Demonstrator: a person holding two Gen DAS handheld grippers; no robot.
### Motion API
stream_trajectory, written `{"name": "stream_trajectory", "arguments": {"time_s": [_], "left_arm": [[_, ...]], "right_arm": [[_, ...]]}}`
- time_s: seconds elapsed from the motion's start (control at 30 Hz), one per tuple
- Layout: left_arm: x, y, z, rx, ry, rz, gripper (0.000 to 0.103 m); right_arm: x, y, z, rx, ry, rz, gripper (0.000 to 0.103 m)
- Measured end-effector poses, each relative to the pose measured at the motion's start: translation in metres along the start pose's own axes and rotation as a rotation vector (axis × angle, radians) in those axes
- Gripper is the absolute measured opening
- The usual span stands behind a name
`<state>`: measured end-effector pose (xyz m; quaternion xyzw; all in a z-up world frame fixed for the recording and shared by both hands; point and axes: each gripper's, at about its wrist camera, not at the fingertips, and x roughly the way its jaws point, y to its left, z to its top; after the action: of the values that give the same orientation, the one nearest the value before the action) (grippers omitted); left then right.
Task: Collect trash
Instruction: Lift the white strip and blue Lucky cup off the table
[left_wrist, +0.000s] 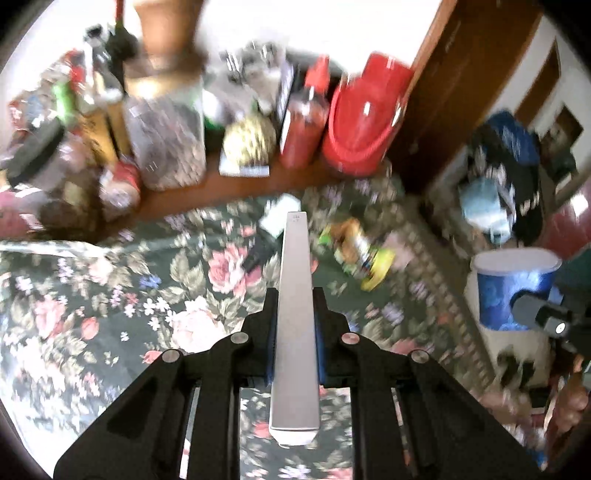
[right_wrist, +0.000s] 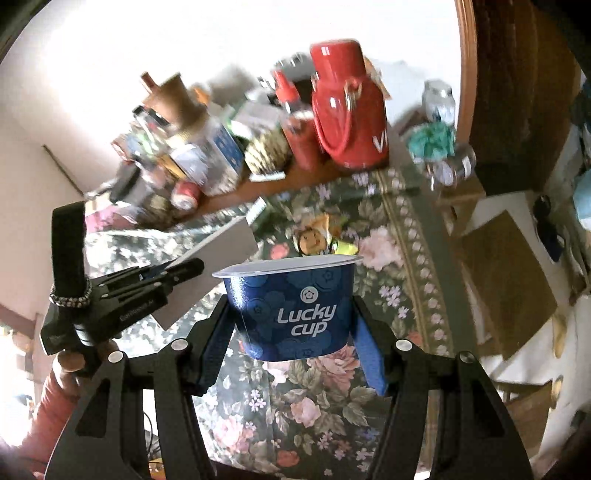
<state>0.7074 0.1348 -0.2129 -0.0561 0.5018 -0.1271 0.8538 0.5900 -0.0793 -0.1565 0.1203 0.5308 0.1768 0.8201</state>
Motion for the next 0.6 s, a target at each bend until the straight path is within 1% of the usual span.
{"name": "stream_trajectory", "arguments": {"time_s": [0.1, 0.2, 0.27, 0.3, 0.47, 0.6], "left_arm": [[-0.036, -0.017, -0.001, -0.014, -0.085, 0.047, 0.016], [-0.072, -0.032, -0.005, -0.032, -0.162, 0.070, 0.016], [-0.104, -0.047, -0.013, -0.047, -0.228, 0.100, 0.016], [-0.114, -0.055, -0.017, -0.051, -0.251, 0.116, 0.016], [-0.176, -0.095, -0.050, -0.094, -0.381, 0.200, 0.016], [-0.212, -0.116, -0.071, -0.127, -0.438, 0.237, 0.016]], "right_arm": [[-0.022, 0.001, -0.001, -0.032, -0.047, 0.029, 0.058], [-0.050, 0.004, -0.003, -0.084, -0.101, 0.052, 0.058], [-0.071, 0.007, -0.006, -0.137, -0.146, 0.051, 0.058], [-0.079, 0.008, -0.007, -0.160, -0.161, 0.052, 0.058], [-0.116, 0.014, -0.015, -0.250, -0.222, 0.098, 0.058], [-0.139, 0.019, -0.023, -0.288, -0.253, 0.136, 0.058]]}}
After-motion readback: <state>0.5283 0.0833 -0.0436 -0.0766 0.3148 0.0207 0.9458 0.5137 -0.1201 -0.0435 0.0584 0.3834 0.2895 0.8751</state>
